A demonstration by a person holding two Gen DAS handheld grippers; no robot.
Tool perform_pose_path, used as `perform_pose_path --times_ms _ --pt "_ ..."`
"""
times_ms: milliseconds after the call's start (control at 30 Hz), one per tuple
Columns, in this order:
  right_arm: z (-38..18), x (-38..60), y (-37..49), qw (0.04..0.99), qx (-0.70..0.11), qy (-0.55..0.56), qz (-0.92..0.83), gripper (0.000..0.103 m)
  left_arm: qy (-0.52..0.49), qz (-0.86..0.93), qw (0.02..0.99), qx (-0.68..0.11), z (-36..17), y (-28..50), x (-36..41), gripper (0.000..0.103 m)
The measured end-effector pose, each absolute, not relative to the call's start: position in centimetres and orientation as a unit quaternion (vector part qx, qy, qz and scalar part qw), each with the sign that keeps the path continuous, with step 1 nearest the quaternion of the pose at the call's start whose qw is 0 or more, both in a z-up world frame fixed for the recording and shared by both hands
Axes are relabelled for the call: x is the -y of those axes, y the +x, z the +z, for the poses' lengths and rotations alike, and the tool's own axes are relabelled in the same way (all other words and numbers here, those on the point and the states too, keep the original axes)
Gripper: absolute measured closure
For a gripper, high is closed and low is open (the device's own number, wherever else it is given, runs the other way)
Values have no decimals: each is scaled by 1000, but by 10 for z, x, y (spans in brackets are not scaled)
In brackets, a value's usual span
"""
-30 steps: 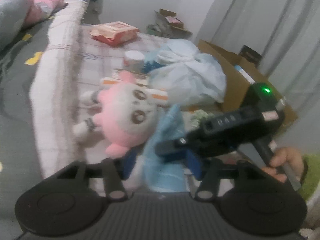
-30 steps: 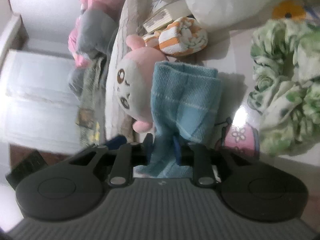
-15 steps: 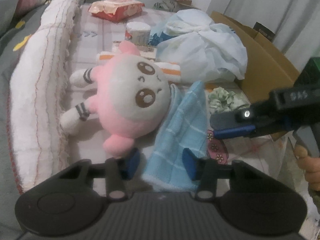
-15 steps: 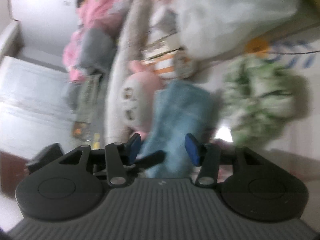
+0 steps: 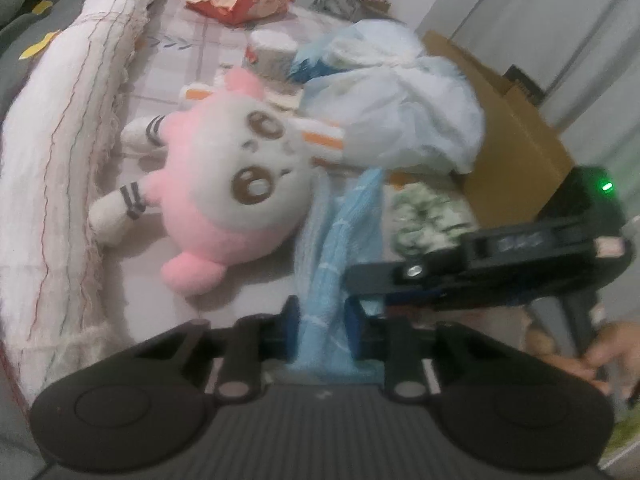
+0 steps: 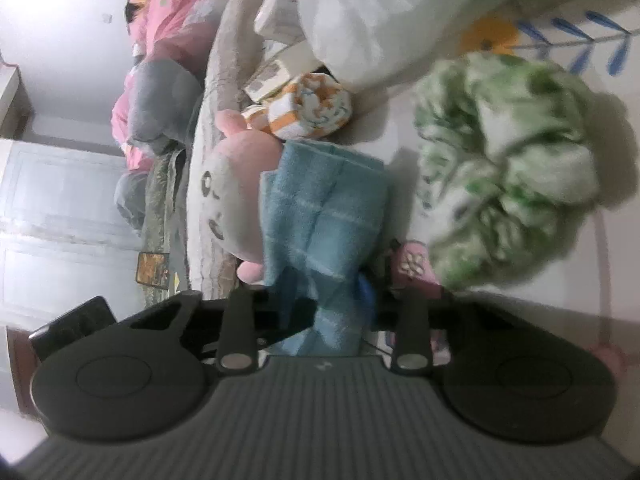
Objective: Organize soft objects
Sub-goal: 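Lift the light blue towel with the right tool toward the cardboard box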
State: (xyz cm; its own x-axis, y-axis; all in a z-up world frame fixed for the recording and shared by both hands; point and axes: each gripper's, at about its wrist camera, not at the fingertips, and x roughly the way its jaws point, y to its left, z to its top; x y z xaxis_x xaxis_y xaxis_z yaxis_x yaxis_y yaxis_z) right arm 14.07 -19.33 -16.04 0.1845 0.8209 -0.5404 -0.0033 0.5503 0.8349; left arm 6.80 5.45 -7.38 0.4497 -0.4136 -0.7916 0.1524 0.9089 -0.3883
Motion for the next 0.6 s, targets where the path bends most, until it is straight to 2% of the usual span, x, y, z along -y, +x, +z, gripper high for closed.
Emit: perform_pose_path --times_ms 100,300,600 --pt "-154 203 134 678 -550 372 318 84 -119 -172 852 -481 -54 58 -48 81" --pt "-100 231 127 710 -489 369 347 87 -103 -197 874 -431 0 53 -21 81" --pt "-5 340 144 799 -382 336 321 87 -66 -279 880 -379 64 119 86 81"
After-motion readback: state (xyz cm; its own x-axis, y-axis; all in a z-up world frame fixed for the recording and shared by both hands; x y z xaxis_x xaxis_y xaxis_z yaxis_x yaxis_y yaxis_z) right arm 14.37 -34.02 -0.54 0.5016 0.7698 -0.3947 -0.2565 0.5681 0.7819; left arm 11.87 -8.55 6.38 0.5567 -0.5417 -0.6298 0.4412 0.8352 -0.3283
